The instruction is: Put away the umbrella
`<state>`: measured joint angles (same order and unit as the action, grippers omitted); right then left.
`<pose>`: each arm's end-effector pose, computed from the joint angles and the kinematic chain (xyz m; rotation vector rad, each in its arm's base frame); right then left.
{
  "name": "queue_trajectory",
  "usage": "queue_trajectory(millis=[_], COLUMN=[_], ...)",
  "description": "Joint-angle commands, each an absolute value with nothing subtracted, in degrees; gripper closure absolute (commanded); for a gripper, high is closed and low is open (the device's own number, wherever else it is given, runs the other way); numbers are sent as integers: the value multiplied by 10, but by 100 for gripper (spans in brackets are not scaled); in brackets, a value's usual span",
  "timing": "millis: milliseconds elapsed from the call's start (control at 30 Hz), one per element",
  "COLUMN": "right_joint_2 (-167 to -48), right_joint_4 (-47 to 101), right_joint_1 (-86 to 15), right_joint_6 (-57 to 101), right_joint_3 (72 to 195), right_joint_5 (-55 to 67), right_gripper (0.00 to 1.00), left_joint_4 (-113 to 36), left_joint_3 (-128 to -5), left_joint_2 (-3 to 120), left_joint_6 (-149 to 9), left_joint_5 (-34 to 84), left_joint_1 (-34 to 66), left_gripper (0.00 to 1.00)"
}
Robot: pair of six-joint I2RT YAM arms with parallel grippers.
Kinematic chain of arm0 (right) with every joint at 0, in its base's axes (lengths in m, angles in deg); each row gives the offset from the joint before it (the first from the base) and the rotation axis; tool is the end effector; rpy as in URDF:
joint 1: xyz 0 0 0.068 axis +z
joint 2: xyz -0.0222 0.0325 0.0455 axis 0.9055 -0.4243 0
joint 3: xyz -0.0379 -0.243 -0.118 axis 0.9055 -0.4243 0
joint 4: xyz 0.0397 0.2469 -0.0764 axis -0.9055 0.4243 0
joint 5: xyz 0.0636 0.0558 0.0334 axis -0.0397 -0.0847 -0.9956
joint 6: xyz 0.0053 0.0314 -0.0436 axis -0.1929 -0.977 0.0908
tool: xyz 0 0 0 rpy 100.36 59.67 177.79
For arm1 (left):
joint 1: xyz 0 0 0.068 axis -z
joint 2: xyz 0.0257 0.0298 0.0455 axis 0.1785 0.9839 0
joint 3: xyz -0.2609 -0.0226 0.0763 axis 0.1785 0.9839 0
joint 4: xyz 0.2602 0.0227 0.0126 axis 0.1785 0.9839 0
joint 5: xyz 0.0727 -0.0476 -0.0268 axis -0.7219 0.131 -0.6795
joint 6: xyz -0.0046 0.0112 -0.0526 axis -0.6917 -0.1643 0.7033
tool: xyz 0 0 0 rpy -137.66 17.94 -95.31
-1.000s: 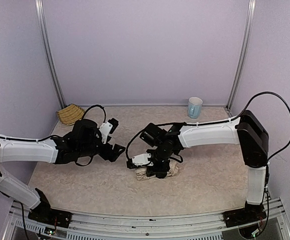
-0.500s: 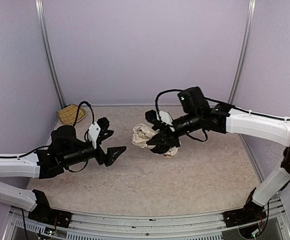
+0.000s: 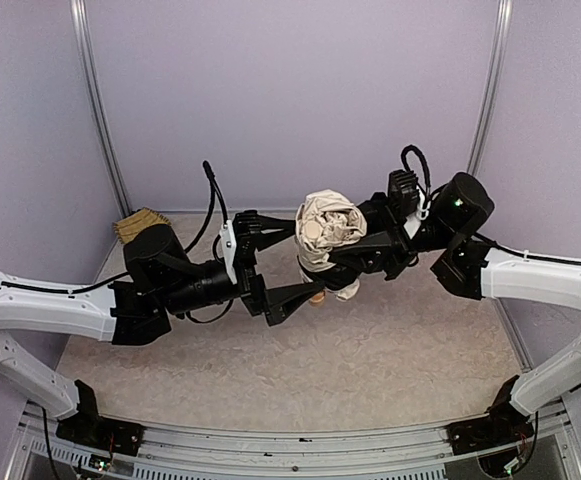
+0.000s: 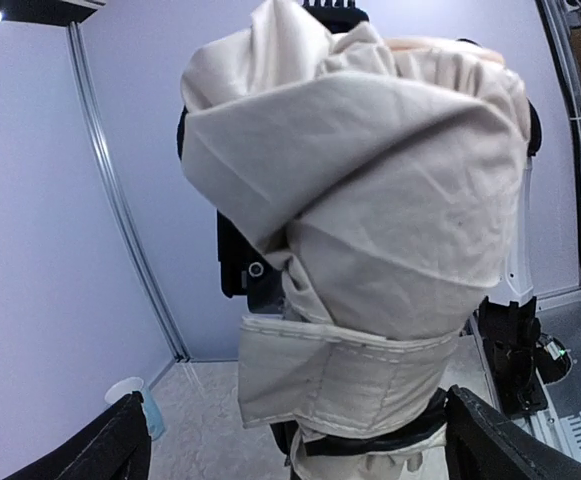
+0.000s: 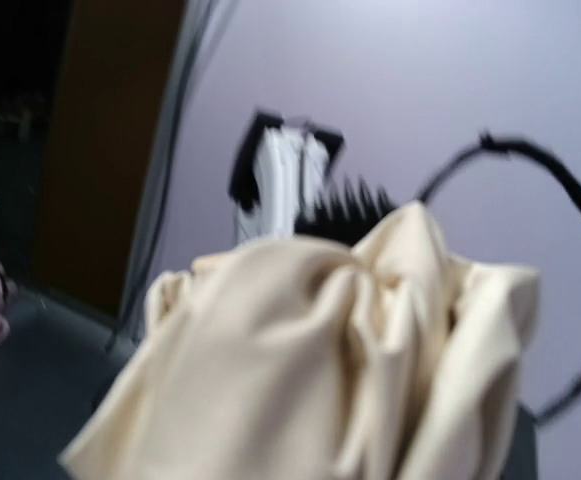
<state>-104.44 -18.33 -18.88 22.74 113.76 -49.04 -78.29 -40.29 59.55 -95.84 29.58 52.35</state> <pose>0.1840 0.2363 0.3693 -1.3728 0.7171 1.3761 0.1337 -0.2756 0.3211 1.0324 0.9793 -0.8557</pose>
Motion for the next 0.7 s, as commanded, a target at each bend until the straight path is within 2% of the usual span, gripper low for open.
queue_trajectory(millis=[0, 100, 200, 533, 667], right_joint_2=[-1057, -1062, -1063, -1060, -1057], right_joint_4=[-409, -442, -438, -407, -399], right_joint_1=[-184, -181, -178, -176, -177], right_joint_6=[95, 80, 95, 136, 147], right_joint_3=[1129, 1125, 1120, 1101, 1095], right_joint_5=[-508, -501, -485, -452, -444], right_gripper=[78, 79, 80, 80, 78], left_joint_4=[-818, -817, -818, -813, -803], left_joint_3=[-443, -457, -468, -471, -471], left_joint_2=[649, 670, 676, 671, 666], left_joint_6=[-965, -964, -960, -959, -965], left_joint_5=[338, 350, 356, 365, 364], left_joint_1=[531, 534, 536, 537, 538], left_gripper=[1, 2, 9, 55, 78])
